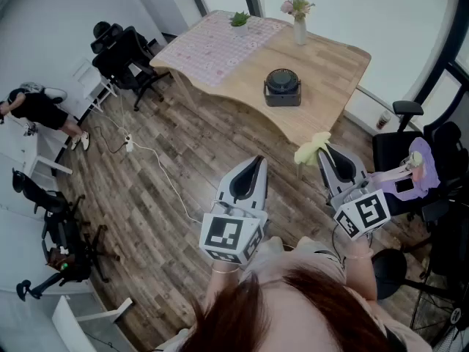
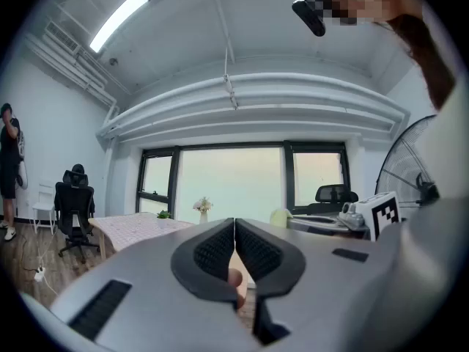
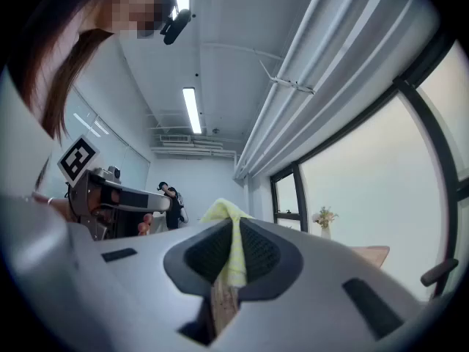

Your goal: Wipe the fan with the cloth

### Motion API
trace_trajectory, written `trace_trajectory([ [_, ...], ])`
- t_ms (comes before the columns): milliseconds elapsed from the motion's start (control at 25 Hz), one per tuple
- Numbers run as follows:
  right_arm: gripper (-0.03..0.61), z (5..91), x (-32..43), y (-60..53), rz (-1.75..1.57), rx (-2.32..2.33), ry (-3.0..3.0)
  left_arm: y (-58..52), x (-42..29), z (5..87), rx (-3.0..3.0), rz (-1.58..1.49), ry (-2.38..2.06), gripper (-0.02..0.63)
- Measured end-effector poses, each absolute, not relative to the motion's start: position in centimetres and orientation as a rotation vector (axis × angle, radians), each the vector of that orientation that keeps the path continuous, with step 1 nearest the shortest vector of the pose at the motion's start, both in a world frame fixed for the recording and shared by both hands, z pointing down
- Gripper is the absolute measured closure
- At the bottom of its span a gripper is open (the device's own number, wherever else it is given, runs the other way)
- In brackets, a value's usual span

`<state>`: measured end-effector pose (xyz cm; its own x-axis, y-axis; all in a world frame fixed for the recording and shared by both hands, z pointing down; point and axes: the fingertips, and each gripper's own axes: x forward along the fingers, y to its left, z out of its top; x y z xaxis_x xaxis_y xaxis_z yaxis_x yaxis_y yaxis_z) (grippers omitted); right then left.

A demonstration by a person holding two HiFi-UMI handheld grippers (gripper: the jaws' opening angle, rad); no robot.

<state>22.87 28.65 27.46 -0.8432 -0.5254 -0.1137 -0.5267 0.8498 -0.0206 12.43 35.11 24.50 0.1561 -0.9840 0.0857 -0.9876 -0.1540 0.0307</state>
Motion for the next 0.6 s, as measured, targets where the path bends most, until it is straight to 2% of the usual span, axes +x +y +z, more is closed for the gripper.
trace_trajectory([
  [320,0.552,27.0,22.7,28.7,-0.037,-0.788,2.84,35.5,12.5,24.5,2.332,-0.019,-1.948,0.603],
  [600,0.552,27.5,19.8,27.7,-0.02,-0.84,2.849,35.9,9.4,24.5,2.371,-0.04,-1.924,0.603],
])
